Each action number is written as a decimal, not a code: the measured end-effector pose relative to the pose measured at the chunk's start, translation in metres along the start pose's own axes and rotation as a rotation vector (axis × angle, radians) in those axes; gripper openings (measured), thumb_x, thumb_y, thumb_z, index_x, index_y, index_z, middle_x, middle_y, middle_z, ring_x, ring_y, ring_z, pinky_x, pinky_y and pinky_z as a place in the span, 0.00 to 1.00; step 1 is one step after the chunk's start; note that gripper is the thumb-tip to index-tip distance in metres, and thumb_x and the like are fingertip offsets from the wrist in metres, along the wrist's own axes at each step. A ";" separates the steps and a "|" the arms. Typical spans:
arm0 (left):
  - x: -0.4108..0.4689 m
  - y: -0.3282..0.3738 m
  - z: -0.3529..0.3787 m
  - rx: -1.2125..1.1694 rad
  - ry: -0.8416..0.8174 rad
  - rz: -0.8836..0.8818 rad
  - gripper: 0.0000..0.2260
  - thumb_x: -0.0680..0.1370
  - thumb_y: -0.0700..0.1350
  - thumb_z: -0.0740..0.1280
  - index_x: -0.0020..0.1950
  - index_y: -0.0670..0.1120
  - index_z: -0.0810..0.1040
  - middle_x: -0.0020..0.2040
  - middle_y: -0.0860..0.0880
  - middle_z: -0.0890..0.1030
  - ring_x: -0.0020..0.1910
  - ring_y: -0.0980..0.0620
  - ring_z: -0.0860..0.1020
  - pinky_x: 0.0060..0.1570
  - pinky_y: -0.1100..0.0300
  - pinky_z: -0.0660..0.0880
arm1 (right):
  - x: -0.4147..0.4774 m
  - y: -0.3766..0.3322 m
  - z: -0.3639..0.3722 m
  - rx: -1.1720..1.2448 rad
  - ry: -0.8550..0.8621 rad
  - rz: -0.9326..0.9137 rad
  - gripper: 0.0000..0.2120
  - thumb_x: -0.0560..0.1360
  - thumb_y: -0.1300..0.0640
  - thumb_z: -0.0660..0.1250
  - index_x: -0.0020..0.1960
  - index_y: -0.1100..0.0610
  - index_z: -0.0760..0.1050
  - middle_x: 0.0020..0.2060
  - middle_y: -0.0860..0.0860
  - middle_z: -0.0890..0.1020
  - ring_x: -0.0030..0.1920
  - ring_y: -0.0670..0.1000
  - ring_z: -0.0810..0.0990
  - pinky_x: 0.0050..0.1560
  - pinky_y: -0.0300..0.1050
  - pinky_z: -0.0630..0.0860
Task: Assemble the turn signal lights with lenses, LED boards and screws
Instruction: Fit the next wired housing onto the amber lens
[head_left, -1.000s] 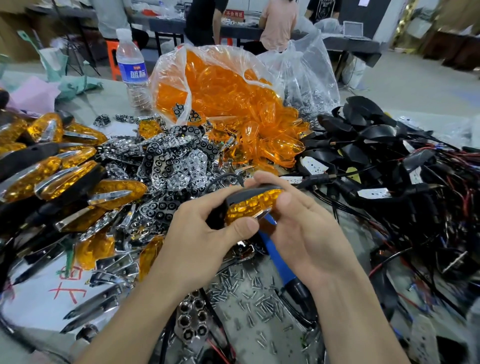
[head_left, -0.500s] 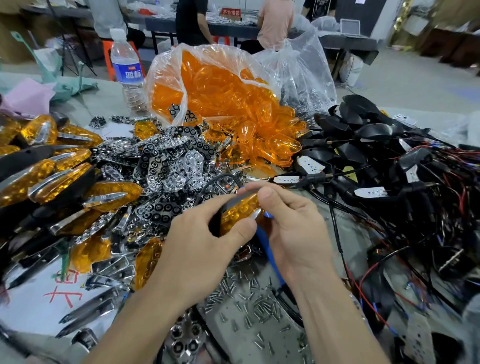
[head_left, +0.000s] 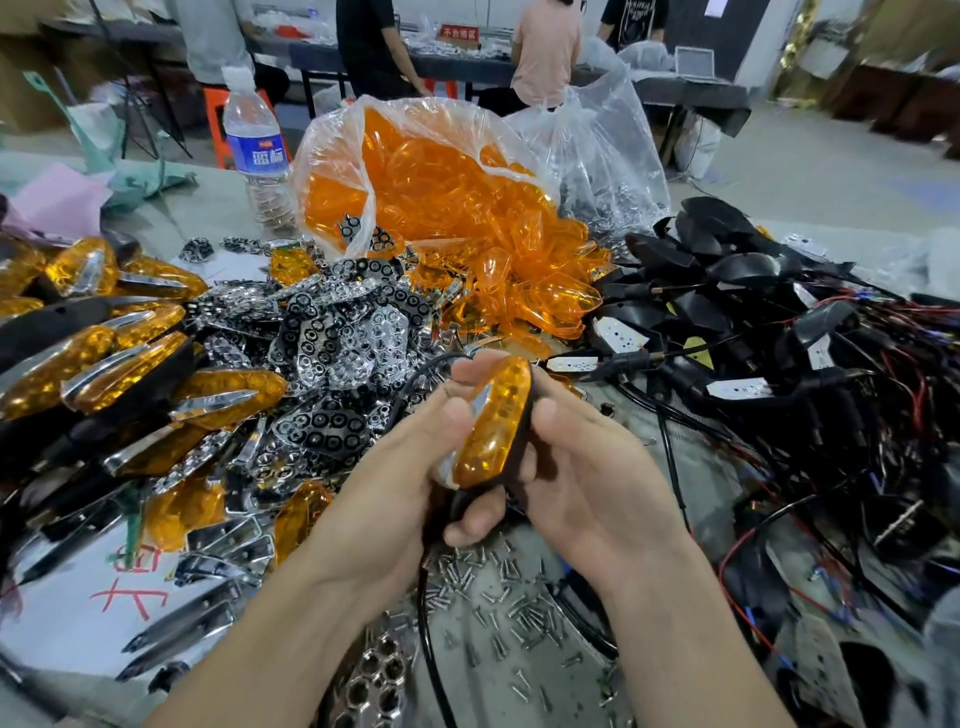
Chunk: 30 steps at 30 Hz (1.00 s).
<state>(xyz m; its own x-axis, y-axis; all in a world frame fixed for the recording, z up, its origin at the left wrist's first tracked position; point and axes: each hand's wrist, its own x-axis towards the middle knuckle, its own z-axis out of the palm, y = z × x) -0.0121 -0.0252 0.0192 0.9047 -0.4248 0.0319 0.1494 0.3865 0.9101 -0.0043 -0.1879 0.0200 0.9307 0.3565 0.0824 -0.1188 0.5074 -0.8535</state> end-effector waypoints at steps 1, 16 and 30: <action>0.000 0.000 -0.001 -0.055 -0.026 -0.023 0.22 0.81 0.57 0.62 0.62 0.40 0.76 0.44 0.41 0.80 0.25 0.53 0.71 0.24 0.62 0.61 | -0.001 0.000 -0.001 -0.033 -0.014 -0.022 0.29 0.71 0.53 0.72 0.70 0.60 0.77 0.54 0.59 0.80 0.46 0.63 0.67 0.54 0.58 0.70; 0.014 -0.016 0.005 0.206 0.340 -0.091 0.24 0.85 0.58 0.59 0.38 0.50 0.86 0.31 0.42 0.82 0.24 0.49 0.76 0.25 0.61 0.73 | 0.004 0.014 0.015 -0.148 0.333 -0.091 0.12 0.70 0.61 0.72 0.53 0.61 0.84 0.36 0.60 0.81 0.28 0.57 0.74 0.26 0.49 0.75; 0.002 -0.026 0.013 1.254 0.317 0.428 0.38 0.70 0.42 0.79 0.78 0.56 0.71 0.73 0.58 0.76 0.69 0.67 0.70 0.66 0.79 0.59 | 0.009 0.013 0.010 -0.126 0.563 -0.168 0.09 0.76 0.73 0.67 0.46 0.64 0.84 0.42 0.61 0.83 0.44 0.58 0.80 0.50 0.53 0.78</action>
<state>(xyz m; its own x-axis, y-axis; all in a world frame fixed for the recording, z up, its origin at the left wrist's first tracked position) -0.0196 -0.0465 0.0003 0.8659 -0.1903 0.4627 -0.4693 -0.6295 0.6193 -0.0004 -0.1704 0.0146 0.9775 -0.2081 -0.0339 0.0560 0.4116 -0.9096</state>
